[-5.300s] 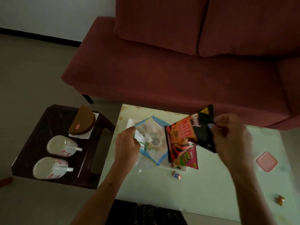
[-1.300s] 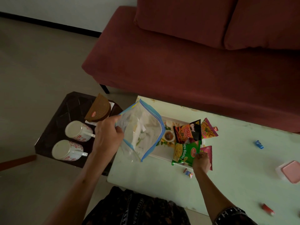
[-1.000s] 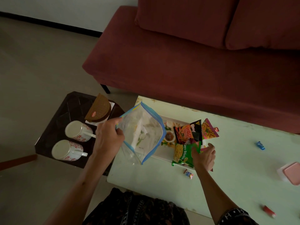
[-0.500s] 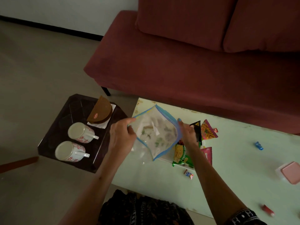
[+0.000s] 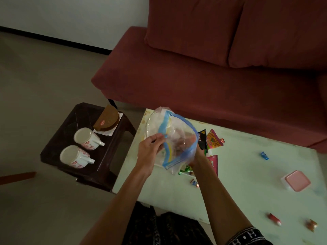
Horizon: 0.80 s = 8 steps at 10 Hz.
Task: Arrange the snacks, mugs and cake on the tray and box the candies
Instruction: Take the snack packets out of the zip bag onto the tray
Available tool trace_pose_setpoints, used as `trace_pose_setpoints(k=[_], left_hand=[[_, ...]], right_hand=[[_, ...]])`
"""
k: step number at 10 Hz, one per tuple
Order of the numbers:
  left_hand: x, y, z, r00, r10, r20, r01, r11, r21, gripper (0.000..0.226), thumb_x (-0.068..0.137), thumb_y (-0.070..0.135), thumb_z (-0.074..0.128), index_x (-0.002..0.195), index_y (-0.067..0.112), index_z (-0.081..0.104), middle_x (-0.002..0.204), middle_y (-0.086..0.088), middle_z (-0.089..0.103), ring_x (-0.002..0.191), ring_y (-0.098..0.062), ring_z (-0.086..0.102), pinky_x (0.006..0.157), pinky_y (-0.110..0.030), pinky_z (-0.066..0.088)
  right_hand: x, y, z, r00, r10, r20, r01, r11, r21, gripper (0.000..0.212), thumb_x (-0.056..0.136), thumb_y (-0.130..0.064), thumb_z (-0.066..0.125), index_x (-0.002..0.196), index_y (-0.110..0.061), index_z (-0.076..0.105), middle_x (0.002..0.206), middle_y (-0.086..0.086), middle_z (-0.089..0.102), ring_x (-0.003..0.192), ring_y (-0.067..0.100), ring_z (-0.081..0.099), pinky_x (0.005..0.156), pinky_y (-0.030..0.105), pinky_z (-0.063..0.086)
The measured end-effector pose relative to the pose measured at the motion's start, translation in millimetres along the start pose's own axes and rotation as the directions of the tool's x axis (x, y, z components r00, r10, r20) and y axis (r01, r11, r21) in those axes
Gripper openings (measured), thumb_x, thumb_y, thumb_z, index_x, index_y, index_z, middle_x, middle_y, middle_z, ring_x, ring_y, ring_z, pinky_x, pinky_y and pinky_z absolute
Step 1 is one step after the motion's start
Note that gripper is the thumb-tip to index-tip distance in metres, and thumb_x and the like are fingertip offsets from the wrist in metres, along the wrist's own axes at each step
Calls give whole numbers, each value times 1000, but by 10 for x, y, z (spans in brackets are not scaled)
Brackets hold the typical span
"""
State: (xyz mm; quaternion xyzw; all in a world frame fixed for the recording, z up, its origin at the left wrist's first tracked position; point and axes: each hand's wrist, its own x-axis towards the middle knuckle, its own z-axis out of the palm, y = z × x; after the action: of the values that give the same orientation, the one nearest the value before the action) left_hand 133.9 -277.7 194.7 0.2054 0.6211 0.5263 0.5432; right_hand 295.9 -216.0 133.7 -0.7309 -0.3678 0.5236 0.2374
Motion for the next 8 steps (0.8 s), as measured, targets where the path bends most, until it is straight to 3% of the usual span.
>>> trace_pose_setpoints(k=[1, 2, 3, 4, 5, 6, 7, 8], left_hand=[[-185, -36, 46, 994, 100, -36, -92, 980, 175, 60, 63, 45, 76, 110, 11, 62, 107, -7, 63, 97, -16, 59, 85, -28, 50], [-474, -24, 133, 991, 125, -49, -114, 977, 181, 91, 47, 58, 79, 122, 14, 51, 121, -11, 58, 109, -23, 58, 92, -39, 51], [-591, -12, 144, 997, 37, -69, -37, 999, 2, 111, 34, 60, 83, 127, 12, 45, 124, -13, 57, 108, -26, 61, 93, -46, 52], [-730, -87, 112, 996, 54, -75, -61, 993, -104, 83, 58, 30, 84, 130, 21, 46, 127, -5, 56, 108, -22, 60, 92, -41, 52], [-875, -160, 89, 990, 110, -84, -113, 993, -33, 34, 73, 6, 68, 103, 23, 67, 108, -5, 66, 97, -20, 63, 86, -35, 53], [-1240, -299, 96, 963, 199, -182, -209, 977, -37, 37, 75, -5, 47, 60, 21, 68, 69, 3, 65, 75, -16, 60, 71, -32, 51], [-1527, -445, 147, 935, 267, -234, -284, 958, -38, 40, 74, -6, 42, 53, 22, 61, 54, 11, 57, 59, -4, 53, 58, -18, 46], [-2017, -703, 297, 901, 361, -241, -379, 925, -29, 36, 74, -9, 39, 56, 17, 55, 55, 8, 52, 52, 1, 46, 50, -10, 38]], right_hand=[[-379, -55, -103, 864, 94, 495, -199, 966, 165, 38, 98, 6, 28, 131, 24, 31, 106, 2, 53, 91, -13, 60, 88, 4, 41], [-767, -218, -23, 896, -133, 424, 0, 955, 298, 28, 99, -6, 34, 112, 4, 57, 72, 1, 55, 66, 10, 61, 57, 10, 50], [-1010, -197, -68, 796, -267, 543, 163, 959, 232, 35, 97, -3, 38, 77, -12, 64, 64, 2, 64, 59, 8, 64, 54, 14, 50], [-1116, -52, -120, 728, -273, 629, 328, 944, 31, 49, 89, 6, 40, 51, -16, 62, 57, -4, 58, 60, 13, 51, 59, 26, 42], [-1222, 91, -196, 791, -300, 534, 364, 931, -17, 50, 83, 10, 45, 45, -17, 62, 48, -10, 53, 52, 7, 46, 52, 23, 36], [-1485, 418, -407, 907, -314, 281, 298, 949, 100, 15, 81, -1, 59, 93, -9, 63, 76, 3, 64, 66, 15, 56, 54, 26, 43], [-1683, 759, -552, 944, -97, 315, 113, 993, -35, 54, 86, -36, 63, 130, -14, 41, 118, 8, 59, 85, 25, 63, 57, 27, 51], [-2065, 1265, -725, 816, 230, 531, -221, 972, -82, 61, 89, -65, 34, 120, -14, 48, 92, 12, 71, 55, 20, 68, 39, 18, 47]])
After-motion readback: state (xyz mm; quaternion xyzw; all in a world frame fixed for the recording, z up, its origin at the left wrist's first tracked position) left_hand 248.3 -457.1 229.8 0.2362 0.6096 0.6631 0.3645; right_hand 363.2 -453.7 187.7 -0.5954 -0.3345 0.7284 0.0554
